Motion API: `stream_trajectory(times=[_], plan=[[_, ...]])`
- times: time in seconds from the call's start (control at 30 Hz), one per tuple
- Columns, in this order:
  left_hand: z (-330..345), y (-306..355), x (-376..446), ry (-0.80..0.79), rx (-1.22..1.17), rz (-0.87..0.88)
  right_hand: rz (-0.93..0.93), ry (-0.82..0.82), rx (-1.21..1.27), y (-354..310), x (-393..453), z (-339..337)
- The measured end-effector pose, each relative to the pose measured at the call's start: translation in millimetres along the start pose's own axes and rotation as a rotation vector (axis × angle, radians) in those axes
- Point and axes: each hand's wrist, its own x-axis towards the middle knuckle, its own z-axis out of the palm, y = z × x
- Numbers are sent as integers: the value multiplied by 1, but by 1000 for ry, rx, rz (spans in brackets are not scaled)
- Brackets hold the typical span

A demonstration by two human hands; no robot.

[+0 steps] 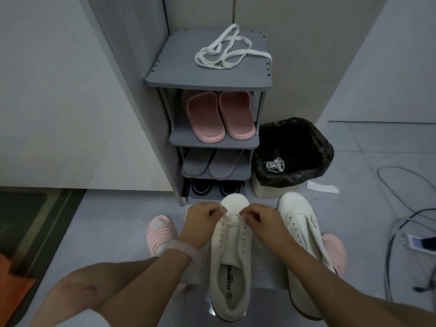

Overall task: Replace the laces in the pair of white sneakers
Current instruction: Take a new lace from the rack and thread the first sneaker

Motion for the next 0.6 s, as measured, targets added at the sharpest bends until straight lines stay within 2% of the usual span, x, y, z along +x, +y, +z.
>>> stream_trajectory(times=[0.13, 0.27, 0.37, 0.43, 0.53, 0.6], plan=[[0, -7, 4, -31, -161, -133, -51, -122, -334, 3, 3, 19], [2, -10, 7, -41, -283, -226, -104, -94, -436, 0, 5, 34], [3, -12, 8, -18, -312, -239, -65, -13, -225, 4, 7, 27], [6, -12, 8, -39, -279, -182, 1, 58, -44, 4, 5, 19], [13, -7, 5, -109, -172, -31, -1, 86, 68, 2, 0, 14], [18, -5, 5, -103, -160, 0, -5, 95, 106, 1, -1, 14]])
